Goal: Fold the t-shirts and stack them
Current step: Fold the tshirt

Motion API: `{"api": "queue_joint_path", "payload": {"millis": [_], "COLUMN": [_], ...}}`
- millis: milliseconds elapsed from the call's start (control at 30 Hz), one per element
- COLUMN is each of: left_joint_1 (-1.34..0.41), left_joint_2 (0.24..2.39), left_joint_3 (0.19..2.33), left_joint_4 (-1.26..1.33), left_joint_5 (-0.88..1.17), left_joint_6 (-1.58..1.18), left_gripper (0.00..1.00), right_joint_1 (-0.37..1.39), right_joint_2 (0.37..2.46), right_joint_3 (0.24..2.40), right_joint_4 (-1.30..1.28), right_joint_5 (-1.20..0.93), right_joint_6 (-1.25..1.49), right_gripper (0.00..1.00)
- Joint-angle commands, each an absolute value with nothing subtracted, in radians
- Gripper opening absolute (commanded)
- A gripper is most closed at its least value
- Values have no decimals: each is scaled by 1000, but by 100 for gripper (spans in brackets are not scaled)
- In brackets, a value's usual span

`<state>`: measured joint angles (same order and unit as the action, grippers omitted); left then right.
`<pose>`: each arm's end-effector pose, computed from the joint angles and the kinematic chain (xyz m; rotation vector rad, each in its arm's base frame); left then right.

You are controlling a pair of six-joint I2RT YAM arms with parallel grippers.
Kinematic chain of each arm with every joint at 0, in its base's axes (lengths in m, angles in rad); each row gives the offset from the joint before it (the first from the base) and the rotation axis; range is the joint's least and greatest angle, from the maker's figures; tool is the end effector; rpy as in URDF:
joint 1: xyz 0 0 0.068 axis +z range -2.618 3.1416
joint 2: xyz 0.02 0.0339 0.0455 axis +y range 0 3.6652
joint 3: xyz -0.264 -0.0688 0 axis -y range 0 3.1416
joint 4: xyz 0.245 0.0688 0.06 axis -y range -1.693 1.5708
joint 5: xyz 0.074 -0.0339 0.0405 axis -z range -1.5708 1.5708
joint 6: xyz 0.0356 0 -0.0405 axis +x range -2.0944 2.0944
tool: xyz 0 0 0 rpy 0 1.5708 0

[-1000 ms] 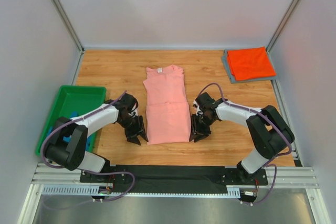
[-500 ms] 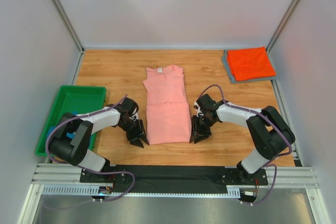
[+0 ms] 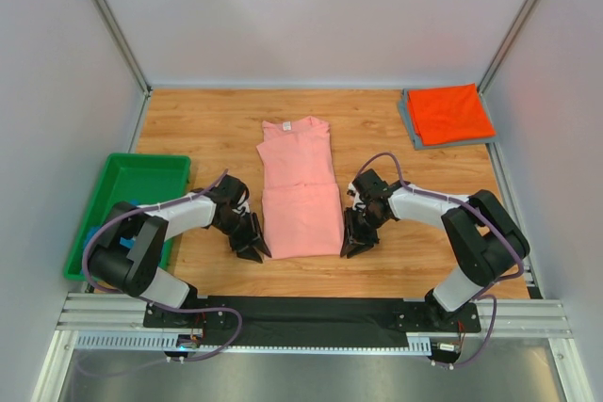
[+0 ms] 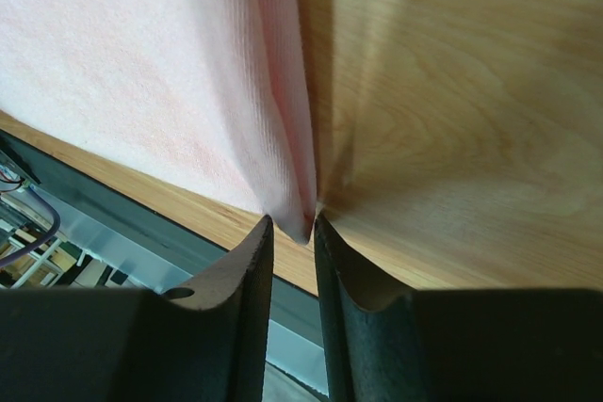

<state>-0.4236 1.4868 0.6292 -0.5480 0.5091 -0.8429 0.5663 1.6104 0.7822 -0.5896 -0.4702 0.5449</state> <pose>0.1942 -0.1066 0.1269 0.5383 -2.8276 0.7446 0.2078 0.1512 0.1329 0.0853 -2.9355 -0.7162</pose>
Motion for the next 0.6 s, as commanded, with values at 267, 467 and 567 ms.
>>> {"api": "queue_joint_path", "payload": {"millis": [267,467,567], "left_joint_1": [-423,-429,-442], "left_joint_2": [1499,1379,1327], "left_joint_3": [600,603,601], "left_joint_4": [-469,-541,-572], "left_joint_5": [479,480,482], "left_joint_6": [-882,-917,-939], "left_gripper": [12,0,0], "right_joint_1": [571,572,574], "right_joint_2": [1632,1568,1510], "right_joint_3": [773,781,778], "right_joint_4": [-540,-569,-598], "right_joint_5": [-449,-454,-448], "right_joint_6": [525,538,546], "right_gripper": [7,0,0]}}
